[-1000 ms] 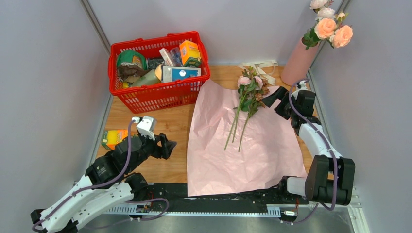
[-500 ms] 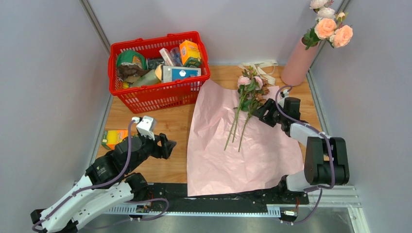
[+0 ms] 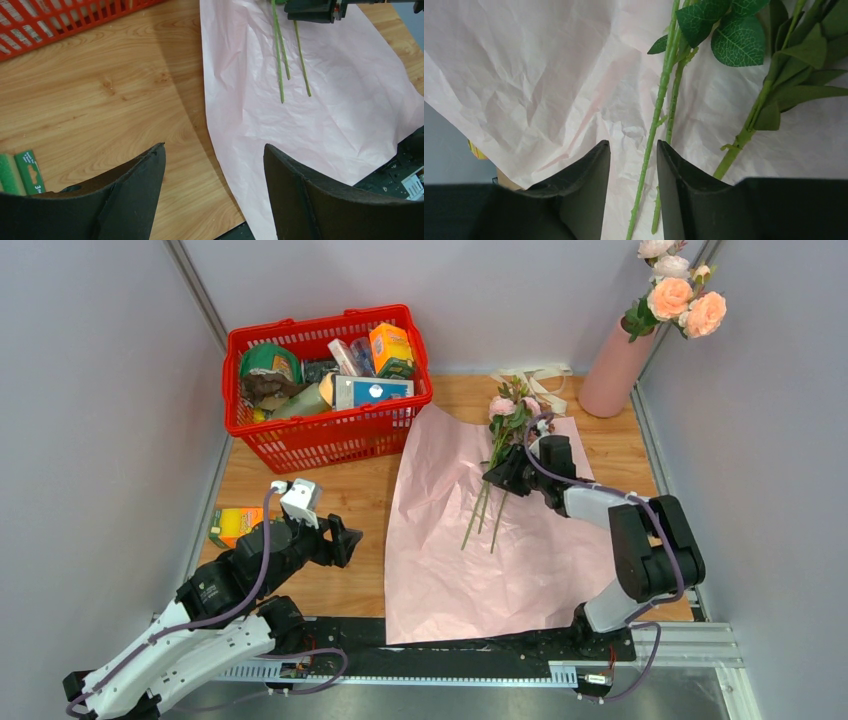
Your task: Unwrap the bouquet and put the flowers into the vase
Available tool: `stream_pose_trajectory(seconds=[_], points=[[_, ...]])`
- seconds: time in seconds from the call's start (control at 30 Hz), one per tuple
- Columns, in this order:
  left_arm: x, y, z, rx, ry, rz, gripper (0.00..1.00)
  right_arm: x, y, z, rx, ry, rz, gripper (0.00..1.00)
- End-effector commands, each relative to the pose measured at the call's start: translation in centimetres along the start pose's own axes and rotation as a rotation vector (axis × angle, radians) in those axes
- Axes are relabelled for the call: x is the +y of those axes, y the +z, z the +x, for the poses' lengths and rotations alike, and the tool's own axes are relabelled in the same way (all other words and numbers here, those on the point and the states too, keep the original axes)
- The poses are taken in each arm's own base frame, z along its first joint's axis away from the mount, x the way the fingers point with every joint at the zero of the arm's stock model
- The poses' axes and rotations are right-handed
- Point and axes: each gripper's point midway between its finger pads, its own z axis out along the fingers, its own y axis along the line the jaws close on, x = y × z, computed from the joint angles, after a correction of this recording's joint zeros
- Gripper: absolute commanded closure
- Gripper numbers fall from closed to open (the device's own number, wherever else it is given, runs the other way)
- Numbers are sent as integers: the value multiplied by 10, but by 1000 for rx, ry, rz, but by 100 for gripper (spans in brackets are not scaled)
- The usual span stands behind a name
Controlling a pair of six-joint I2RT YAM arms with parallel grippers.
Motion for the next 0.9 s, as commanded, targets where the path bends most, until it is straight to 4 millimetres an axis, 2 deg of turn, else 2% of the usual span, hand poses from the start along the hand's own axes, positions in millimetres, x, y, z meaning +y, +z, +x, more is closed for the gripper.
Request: stream_pose_trajectory(seconds=[0.0, 0.2, 0.5, 0.63, 0.87], points=[[-2, 1, -3, -16, 4, 7, 21, 16, 12, -17, -69, 21, -22, 60], [-3, 0, -4, -18, 5, 17, 21, 20, 21, -19, -82, 16, -17, 62], [-3, -2, -5, -29, 3, 23, 21, 4, 41, -9, -56, 37, 71, 65], [-4, -3, -6, -31, 1, 27, 21, -6, 43, -8, -63, 58, 120, 66], [-4, -3, -6, -32, 0, 28, 21, -8, 53, -6, -53, 53, 167, 68]])
